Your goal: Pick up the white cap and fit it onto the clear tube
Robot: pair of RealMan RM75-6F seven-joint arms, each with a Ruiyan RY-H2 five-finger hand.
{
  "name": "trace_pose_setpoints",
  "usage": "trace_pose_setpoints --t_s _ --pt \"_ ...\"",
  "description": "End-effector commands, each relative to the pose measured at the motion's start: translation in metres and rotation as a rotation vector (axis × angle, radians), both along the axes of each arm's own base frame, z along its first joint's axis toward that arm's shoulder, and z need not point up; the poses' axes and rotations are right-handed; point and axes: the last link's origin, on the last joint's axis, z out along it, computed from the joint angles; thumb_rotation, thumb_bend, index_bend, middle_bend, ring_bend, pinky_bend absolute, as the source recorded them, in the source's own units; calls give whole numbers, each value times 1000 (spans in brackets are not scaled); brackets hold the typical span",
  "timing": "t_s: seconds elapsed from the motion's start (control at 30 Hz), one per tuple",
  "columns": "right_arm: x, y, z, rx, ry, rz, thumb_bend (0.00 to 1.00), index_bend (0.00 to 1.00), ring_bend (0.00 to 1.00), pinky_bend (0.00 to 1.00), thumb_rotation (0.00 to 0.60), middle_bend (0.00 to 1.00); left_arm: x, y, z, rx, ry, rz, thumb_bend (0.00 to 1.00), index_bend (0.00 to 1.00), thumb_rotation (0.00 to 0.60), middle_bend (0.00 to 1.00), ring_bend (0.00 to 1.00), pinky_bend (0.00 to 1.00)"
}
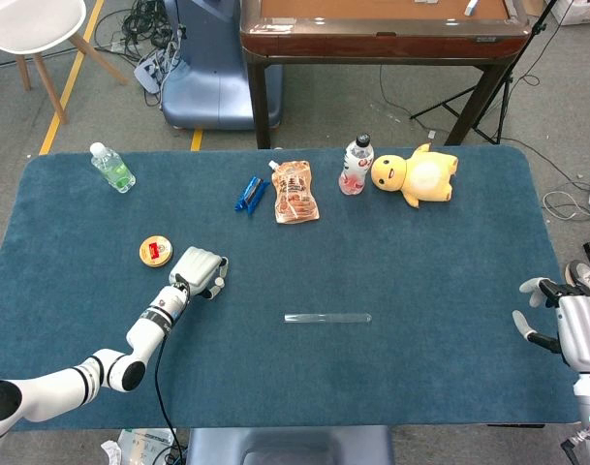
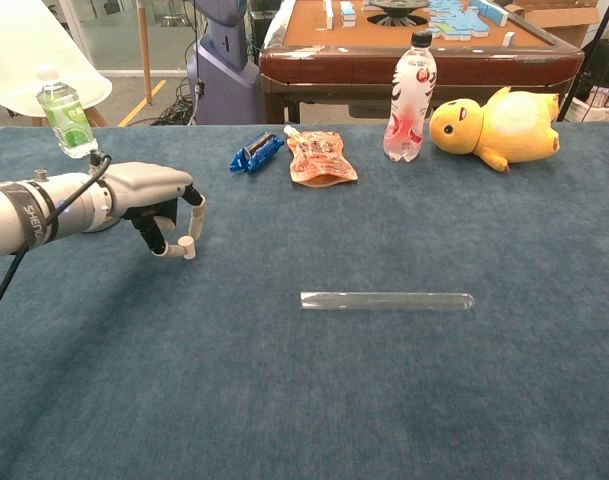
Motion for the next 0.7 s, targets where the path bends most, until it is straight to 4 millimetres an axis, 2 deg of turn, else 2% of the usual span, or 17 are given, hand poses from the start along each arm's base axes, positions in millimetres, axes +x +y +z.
trace_pose_setpoints --t_s 0.03,0.37,0.53,0.7 --pt "0 0 0 0 1 0 284 430 515 444 600 555 0 0 0 3 -4 0 302 502 600 1000 1000 1000" --pt "0 0 -1 10 5 -2 284 430 515 444 600 555 0 1 2 1 -65 30 318 528 600 1000 1000 1000" --pt "5 -7 -5 54 22 11 285 430 514 444 600 555 0 -1 17 1 -162 82 318 528 600 1000 1000 1000" --pt "19 -21 -19 127 40 51 284 431 518 475 600 560 -2 -9 38 13 -227 98 318 528 600 1000 1000 1000"
